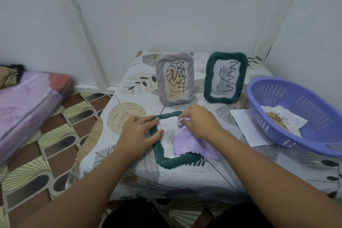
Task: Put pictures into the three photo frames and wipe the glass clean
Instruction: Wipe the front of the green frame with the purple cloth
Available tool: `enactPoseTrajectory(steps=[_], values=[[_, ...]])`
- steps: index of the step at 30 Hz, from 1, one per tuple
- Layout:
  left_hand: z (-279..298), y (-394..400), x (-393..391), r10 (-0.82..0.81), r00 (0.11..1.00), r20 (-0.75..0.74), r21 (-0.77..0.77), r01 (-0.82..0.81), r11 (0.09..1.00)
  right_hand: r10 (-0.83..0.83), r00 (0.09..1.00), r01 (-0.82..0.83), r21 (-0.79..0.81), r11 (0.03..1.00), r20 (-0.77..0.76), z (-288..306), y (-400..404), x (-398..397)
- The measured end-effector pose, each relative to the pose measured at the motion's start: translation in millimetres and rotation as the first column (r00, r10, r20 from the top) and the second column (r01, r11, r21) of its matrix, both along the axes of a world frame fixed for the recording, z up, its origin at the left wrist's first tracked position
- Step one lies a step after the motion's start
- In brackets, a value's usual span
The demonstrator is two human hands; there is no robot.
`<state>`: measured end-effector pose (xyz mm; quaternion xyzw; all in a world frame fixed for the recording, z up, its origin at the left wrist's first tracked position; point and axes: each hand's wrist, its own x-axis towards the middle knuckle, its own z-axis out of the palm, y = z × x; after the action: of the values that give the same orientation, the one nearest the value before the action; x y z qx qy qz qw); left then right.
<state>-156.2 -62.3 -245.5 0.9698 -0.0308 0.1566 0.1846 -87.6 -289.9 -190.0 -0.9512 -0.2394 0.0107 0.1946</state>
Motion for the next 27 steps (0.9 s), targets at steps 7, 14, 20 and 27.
enactPoseTrajectory(steps=[7, 14, 20, 27], values=[[-0.2, 0.9, 0.4, 0.005, 1.0, 0.006, -0.029, -0.005, 1.0, 0.02, 0.999, -0.015, 0.11, 0.994, -0.049, -4.6, -9.7, -3.9], [-0.2, 0.5, 0.3, -0.005, 1.0, 0.007, -0.007, 0.005, 1.0, 0.06, 0.976, 0.035, 0.426, 0.904, -0.208, -11.3, -58.9, -27.2], [3.1, -1.0, -2.2, -0.001, 1.0, 0.005, 0.007, 0.001, 1.0, 0.064, 0.979, 0.01, 0.354, 0.935, -0.195, -7.4, -59.5, -30.2], [4.7, -1.5, -2.3, 0.006, 1.0, -0.022, 0.01, -0.006, 1.0, 0.061, 0.996, -0.051, 0.127, 0.991, -0.071, -6.2, -33.6, -28.2]])
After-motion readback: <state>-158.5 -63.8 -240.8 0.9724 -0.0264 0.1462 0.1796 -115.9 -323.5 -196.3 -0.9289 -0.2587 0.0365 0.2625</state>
